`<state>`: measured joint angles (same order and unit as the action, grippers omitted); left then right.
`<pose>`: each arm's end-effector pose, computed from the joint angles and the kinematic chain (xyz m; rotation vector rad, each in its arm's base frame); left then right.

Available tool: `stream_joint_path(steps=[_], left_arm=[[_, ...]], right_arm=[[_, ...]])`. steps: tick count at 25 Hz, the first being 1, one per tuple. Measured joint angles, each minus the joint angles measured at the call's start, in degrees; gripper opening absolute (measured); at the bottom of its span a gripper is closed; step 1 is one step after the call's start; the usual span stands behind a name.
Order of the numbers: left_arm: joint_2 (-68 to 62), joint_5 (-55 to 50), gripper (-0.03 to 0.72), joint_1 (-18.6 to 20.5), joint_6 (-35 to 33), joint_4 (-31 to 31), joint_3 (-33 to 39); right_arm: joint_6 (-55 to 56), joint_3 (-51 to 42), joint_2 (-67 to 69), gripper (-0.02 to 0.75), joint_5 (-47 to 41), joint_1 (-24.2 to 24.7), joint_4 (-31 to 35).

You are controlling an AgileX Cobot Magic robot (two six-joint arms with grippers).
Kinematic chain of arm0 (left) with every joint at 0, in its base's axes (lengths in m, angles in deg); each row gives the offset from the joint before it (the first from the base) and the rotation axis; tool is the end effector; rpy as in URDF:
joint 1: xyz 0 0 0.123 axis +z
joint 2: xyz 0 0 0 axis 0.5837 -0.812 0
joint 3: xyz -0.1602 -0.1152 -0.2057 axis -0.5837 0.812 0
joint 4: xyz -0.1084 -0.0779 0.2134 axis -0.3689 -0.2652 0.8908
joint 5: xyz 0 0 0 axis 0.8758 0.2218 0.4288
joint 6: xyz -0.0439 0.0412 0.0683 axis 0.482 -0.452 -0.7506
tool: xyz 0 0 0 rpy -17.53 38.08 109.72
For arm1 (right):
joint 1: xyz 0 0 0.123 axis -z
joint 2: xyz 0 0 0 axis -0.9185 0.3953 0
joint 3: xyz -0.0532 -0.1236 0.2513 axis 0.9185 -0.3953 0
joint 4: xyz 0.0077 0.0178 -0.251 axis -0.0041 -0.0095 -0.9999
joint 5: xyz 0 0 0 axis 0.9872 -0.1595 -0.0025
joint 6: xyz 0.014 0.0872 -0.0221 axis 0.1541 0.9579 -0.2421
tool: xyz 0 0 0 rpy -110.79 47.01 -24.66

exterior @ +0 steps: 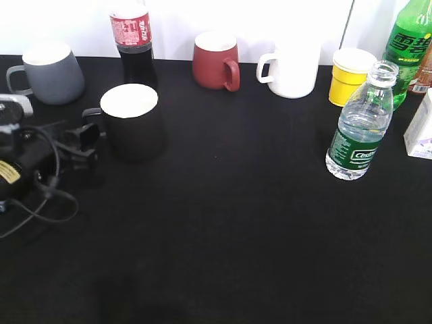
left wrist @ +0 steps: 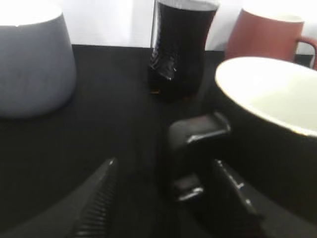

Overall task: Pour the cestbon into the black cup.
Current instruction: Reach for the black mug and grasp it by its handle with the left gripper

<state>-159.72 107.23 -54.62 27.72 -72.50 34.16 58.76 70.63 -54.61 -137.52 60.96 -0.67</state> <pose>0.2665 -0.0885 0.1246 0.1342 1.8049 -0.3228 -0.0068 -0.0211 0.2813 0.2206 1.9917 -0.0480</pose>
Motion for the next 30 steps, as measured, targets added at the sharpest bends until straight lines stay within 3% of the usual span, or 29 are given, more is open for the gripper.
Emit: stream_joint_path(steps=[25,30], left_arm=[[-1.77,2.64,0.440,0.00,0.00,-0.61,-0.18],[-2.76,-4.35,0.440,1.01,-0.05,-0.81,-5.70]], right_arm=[[0.00,0.00,0.00,0.501,0.00,0.00,0.00],[0.00,0.00,0.00,0.501,0.00,0.00,0.00]])
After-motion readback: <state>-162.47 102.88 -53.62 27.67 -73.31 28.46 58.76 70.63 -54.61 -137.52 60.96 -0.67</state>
